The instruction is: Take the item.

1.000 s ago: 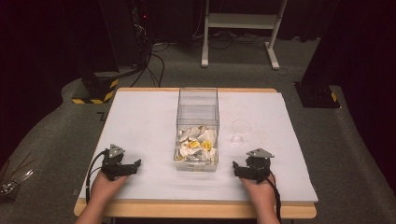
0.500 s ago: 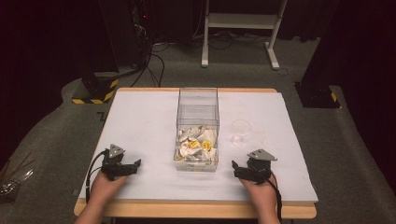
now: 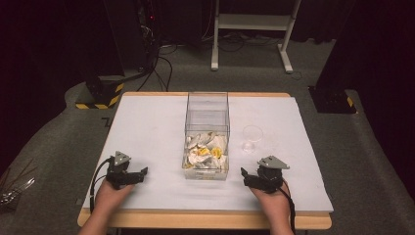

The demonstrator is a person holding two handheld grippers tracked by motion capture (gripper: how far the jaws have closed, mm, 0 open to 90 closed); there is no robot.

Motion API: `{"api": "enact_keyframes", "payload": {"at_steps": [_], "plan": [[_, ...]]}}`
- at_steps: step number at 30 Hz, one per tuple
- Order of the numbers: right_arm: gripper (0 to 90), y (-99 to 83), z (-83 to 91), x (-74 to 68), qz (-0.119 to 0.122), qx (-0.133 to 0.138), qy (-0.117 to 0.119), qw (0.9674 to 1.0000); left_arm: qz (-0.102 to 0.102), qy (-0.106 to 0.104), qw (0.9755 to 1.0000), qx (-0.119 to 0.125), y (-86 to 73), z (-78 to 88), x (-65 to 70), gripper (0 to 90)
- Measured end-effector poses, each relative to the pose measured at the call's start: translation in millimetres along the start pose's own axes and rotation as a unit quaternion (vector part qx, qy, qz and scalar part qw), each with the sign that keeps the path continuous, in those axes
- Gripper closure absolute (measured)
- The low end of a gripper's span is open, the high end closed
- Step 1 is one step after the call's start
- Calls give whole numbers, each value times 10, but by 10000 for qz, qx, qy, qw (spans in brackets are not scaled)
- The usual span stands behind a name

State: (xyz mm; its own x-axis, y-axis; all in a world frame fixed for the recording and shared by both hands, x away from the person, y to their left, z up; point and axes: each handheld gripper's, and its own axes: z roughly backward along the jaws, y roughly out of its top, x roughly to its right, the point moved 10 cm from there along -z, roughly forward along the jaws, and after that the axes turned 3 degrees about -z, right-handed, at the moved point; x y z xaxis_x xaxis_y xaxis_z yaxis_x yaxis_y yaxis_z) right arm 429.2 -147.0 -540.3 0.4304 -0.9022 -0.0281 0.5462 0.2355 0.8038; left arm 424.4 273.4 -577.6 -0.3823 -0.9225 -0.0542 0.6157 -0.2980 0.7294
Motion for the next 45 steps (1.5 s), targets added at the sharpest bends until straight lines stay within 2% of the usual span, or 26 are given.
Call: {"api": "enact_keyframes", "payload": {"at_steps": [12, 23, 24, 30, 33, 45], "plan": [[139, 96, 28, -18, 30, 78, 25, 10000, -2, -6, 10000, -4, -1, 1, 0, 138], [145, 155, 18, -94, 118, 142, 107, 9998, -7, -4, 10000, -3, -1, 1, -1, 138], [147, 170, 18, -126, 112, 127, 175, 9997, -35, 1, 10000, -18, -2, 3, -7, 138], [148, 194, 23, -191, 202, 149, 218, 9994, -5, -3, 10000, -3, -1, 1, -1, 138], [148, 189, 27, -194, 158, 116, 253, 9995, -7, -2, 10000, -4, -1, 1, -2, 138], [147, 333, 127, -213, 181, 255, 275, 9991, -5, -3, 10000, -5, -1, 1, -1, 138]]}}
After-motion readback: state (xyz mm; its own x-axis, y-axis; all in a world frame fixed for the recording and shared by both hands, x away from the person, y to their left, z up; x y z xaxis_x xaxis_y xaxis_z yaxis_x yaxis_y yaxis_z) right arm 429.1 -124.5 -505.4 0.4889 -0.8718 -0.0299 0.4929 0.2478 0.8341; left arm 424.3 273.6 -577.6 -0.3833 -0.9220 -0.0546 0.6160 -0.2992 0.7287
